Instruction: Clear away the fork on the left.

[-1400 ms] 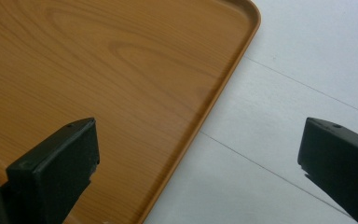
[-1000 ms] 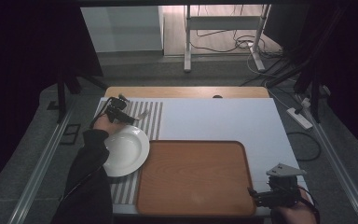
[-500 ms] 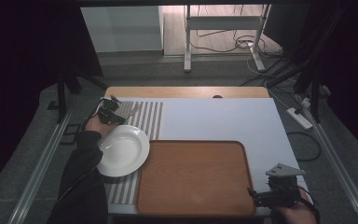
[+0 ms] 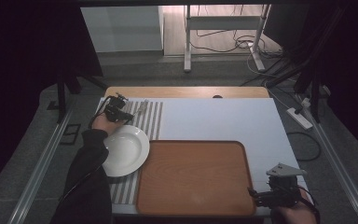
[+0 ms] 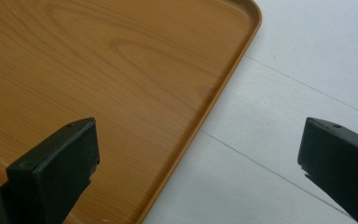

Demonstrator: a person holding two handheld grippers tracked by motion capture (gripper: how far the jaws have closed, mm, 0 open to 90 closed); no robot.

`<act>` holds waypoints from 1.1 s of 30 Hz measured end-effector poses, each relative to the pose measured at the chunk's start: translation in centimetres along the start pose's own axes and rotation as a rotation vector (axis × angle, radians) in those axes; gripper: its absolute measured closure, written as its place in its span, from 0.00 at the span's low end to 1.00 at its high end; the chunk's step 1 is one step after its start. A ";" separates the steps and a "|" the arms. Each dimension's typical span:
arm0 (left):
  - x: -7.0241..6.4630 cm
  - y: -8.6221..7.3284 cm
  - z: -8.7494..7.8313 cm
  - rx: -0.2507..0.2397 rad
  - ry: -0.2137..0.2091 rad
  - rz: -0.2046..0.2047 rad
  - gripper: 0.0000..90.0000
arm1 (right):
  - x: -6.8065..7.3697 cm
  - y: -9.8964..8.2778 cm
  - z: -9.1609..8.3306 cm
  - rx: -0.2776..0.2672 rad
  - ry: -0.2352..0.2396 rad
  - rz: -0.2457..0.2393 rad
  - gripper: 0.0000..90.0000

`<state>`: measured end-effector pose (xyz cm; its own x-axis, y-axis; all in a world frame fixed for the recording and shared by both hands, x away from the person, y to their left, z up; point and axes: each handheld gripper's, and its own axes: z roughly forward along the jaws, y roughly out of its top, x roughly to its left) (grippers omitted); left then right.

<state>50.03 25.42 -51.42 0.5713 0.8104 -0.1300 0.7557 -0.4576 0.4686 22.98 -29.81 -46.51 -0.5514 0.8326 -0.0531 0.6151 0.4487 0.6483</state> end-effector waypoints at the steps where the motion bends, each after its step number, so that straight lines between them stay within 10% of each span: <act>1: -0.3 0.2 0.0 -0.002 -0.005 0.007 0.94 | 0.0 0.0 0.0 -0.001 0.001 0.001 0.00; 33: -9.2 4.9 1.3 -0.058 -0.167 0.131 0.94 | -0.5 -0.2 -0.4 -0.037 0.009 0.039 0.00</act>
<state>48.89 15.19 -49.03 0.7123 0.6712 -0.2052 0.6543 -0.5292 0.5402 22.92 -30.39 -46.30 -0.5327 0.8461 -0.0206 0.6150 0.4037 0.6773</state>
